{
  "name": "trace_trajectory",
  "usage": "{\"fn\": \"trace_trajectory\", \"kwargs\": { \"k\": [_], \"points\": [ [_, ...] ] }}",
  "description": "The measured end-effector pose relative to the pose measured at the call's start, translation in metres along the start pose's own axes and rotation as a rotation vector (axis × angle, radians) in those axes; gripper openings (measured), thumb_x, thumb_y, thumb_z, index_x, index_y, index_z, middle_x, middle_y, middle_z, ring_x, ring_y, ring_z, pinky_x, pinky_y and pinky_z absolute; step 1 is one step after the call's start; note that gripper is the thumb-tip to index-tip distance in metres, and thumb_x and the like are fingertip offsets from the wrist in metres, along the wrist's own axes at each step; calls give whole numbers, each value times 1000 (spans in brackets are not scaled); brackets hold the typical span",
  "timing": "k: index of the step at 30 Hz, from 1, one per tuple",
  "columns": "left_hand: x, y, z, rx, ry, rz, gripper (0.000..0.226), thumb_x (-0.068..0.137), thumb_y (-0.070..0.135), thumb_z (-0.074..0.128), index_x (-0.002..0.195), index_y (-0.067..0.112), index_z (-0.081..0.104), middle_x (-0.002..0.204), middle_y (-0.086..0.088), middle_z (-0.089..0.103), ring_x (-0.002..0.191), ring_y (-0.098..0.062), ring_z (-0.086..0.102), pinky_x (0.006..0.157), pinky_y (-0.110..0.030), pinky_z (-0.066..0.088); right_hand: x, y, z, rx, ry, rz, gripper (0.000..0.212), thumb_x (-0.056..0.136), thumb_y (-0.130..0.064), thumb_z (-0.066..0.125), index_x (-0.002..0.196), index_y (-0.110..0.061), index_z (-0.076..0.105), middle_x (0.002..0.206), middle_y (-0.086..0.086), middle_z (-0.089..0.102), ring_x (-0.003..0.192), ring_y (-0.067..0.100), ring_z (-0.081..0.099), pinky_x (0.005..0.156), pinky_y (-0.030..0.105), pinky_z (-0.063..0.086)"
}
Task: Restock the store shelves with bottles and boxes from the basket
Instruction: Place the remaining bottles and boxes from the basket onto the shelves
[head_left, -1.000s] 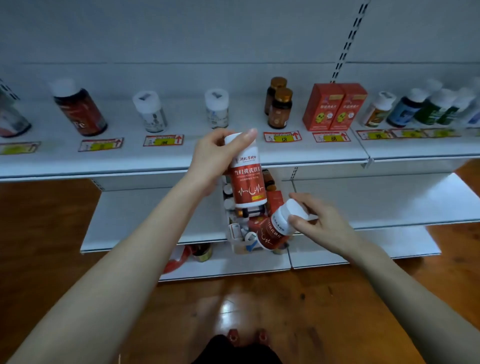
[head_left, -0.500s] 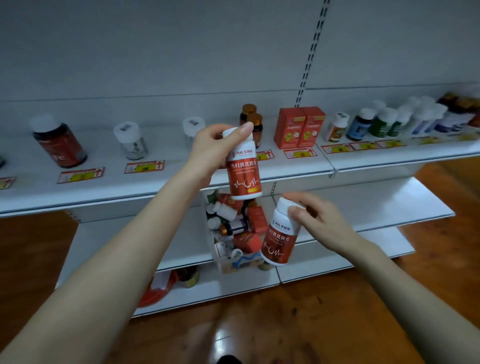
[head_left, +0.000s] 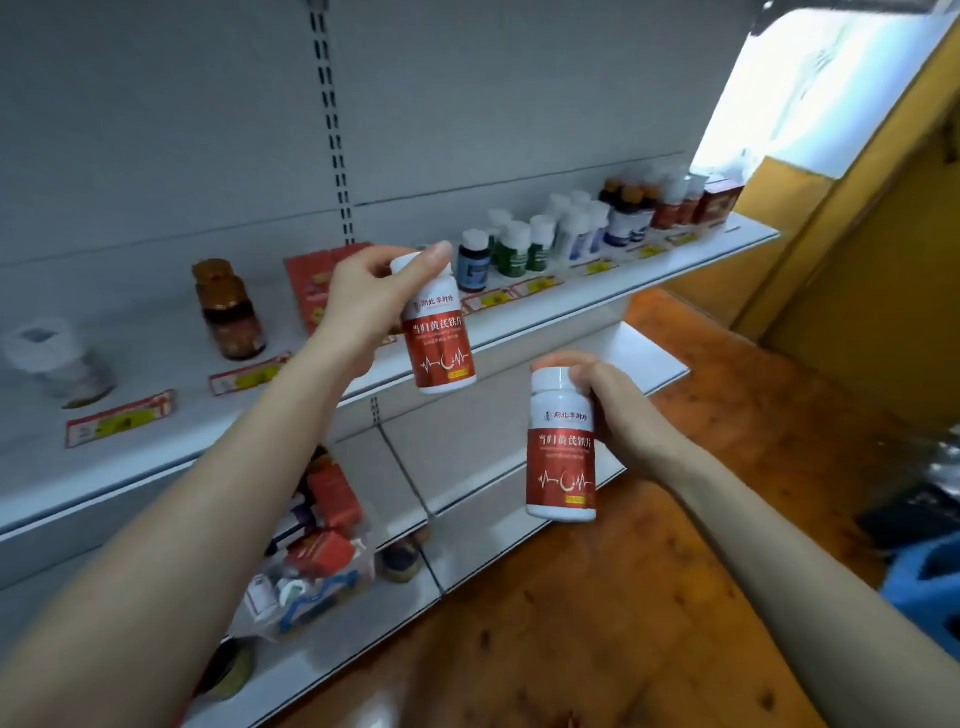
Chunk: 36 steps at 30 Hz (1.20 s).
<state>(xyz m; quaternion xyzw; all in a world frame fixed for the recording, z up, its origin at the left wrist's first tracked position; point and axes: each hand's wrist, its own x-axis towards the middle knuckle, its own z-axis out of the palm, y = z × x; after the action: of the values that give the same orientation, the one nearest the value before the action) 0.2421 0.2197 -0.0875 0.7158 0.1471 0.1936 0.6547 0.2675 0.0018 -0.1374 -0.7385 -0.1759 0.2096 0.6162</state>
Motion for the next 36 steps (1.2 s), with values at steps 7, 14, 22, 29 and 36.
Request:
{"fn": "trace_trajectory", "kwargs": {
  "k": [7,14,22,29,36],
  "points": [
    [40,15,144,-40,-86,21,20,81,31,68,87,14,62,75,3,62,58,-1,59,49,-14,45,6,5,-130,-236,65,-50,18,94,-36,44,102,-26,55,100,-7,58,94,10,59,83,29,49],
    [91,30,259,-26,-101,78,25,76,29,74,96,19,63,94,1,65,81,-11,60,65,-22,49,29,2,-245,-458,99,-206,24,81,-23,68,102,-28,56,101,-17,57,95,-3,55,79,11,47],
    [206,49,350,10,-78,172,43,76,23,75,115,12,60,109,-3,59,97,-16,58,82,-29,50,115,-4,-342,-785,153,-334,40,78,-37,69,114,-23,59,103,-20,54,97,1,49,74,3,36],
    [326,62,410,-54,5,142,46,76,18,75,118,10,57,108,-2,56,96,-17,58,77,-32,51,213,-36,-416,-754,202,-334,40,80,-26,69,118,-18,57,107,-14,54,102,5,51,84,19,46],
    [434,59,459,-3,106,151,43,71,16,77,108,8,59,106,-7,61,96,-21,61,87,-39,53,291,-50,-474,-638,260,-359,34,78,-21,69,111,-21,60,99,-19,55,93,2,55,82,17,48]
  ]
}}
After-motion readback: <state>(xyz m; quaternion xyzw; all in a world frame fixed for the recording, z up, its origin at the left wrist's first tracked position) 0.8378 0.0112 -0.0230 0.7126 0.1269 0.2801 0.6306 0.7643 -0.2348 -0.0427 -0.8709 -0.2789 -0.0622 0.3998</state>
